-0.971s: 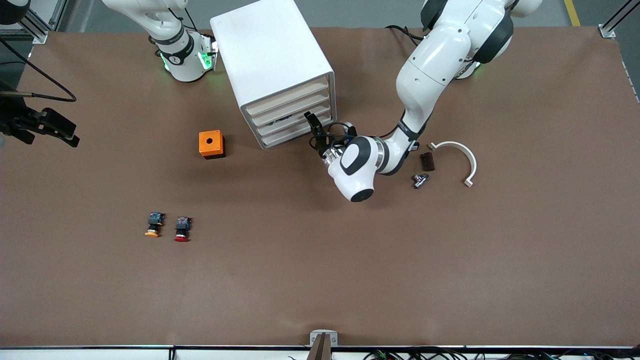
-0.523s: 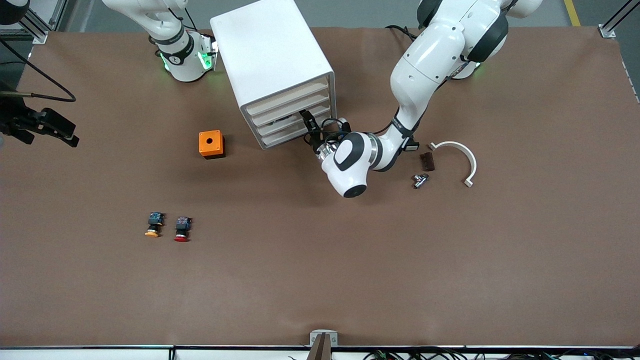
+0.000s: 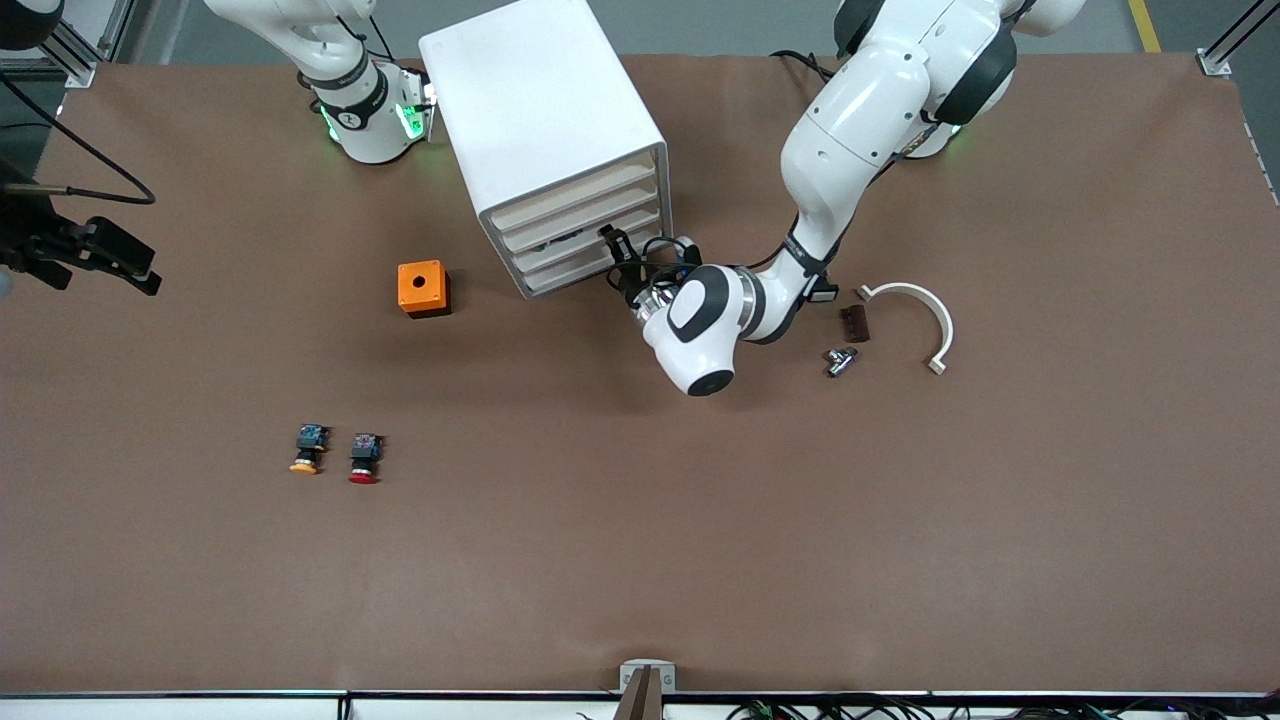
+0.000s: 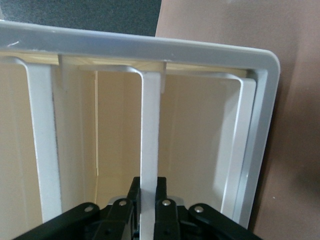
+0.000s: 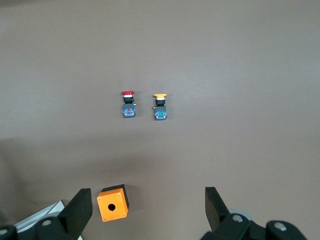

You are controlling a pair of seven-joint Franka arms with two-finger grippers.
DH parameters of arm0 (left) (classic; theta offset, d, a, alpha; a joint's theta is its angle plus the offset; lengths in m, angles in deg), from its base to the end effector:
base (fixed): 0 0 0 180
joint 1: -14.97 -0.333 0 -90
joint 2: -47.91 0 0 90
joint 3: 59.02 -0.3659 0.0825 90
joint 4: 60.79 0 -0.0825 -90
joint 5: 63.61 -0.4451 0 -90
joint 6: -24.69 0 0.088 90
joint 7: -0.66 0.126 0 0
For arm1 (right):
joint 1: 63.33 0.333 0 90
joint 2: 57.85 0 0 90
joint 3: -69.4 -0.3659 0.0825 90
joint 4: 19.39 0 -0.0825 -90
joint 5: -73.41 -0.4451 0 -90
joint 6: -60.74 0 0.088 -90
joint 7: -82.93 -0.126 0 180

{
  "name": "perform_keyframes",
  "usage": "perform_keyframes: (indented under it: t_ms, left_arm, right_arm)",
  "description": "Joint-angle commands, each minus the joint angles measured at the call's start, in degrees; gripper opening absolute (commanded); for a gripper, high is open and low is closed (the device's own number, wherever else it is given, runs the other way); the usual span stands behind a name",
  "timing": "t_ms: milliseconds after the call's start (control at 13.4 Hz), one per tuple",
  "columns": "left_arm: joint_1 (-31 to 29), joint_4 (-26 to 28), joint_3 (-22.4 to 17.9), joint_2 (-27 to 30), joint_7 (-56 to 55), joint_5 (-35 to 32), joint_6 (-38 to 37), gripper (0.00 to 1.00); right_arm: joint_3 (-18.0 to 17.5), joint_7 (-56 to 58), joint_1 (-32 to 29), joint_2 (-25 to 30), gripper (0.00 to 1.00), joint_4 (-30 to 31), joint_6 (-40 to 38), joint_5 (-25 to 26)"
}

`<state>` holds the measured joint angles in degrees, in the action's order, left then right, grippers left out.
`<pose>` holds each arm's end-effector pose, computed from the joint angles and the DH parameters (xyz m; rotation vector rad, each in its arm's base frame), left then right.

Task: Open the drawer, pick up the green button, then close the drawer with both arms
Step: 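Pull the drawer open with the left gripper while the right gripper approaches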

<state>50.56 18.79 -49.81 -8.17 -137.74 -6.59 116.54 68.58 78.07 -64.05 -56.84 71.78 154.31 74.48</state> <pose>0.4716 -0.5825 0.1156 -1.0182 -1.8335 1.2878 0.6167 -0.0011 0.6610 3.1212 -0.1288 0.0942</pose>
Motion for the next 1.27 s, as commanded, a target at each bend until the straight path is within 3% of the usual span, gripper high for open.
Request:
perform_keyframes:
  t_ms: [0, 448, 672, 747, 822, 896, 971, 1120, 1195]
  left_arm:
    - [-0.95, -2.75, -1.03, -0.08, -1.17, 0.46, -0.71, 0.0]
    - [-5.34, -7.77, -7.35, 0.0, 2.87, 0.37, -0.71, 0.0]
    - [-8.6, -7.95, -7.8, 0.18, 3.83, 0.28, -0.8, 0.01]
    - [-8.78, -7.95, -7.8, 0.27, 4.27, 0.28, -0.8, 0.07]
    - [-8.87, -7.95, -7.8, 0.44, 4.28, 0.28, -0.8, 0.19]
    - [-8.87, -7.95, -7.97, 0.88, 4.28, 0.2, -0.88, 0.37]
    - [-9.22, -7.95, -8.24, 1.23, 4.28, 0.2, -0.97, 0.48]
    - [-9.31, -7.95, -10.07, 2.63, 4.28, 0.2, -1.24, 0.9]
    - [-9.31, -7.95, -11.13, 2.73, 4.28, 0.2, -1.93, 0.99]
  right_arm:
    - [-3.2, -5.93, -0.42, -0.83, 1.0, -0.03, 0.65, -0.81]
    - [-11.38, -25.78, -0.33, -3.2, 1.0, -0.2, 1.97, -0.81]
    - [-18.14, -41.41, -0.25, -5.04, 1.0, -0.2, 3.11, -0.72]
    - [-20.51, -46.16, -0.24, -5.66, 1.0, -0.2, 3.55, -0.46]
    - [-22.97, -51.26, -0.24, -6.8, 1.0, -0.2, 4.16, -0.11]
    - [-24.99, -56.09, -0.24, -7.77, 1.0, -0.2, 5.12, -0.02]
    - [-26.76, -60.32, -0.16, -8.91, 1.0, -0.11, 6.18, -0.02]
    - [-29.49, -68.15, 0.46, -12.68, 1.0, -0.11, 9.51, -0.19]
    - [-30.37, -72.62, 1.33, -15.05, 1.0, -0.03, 11.35, -0.28]
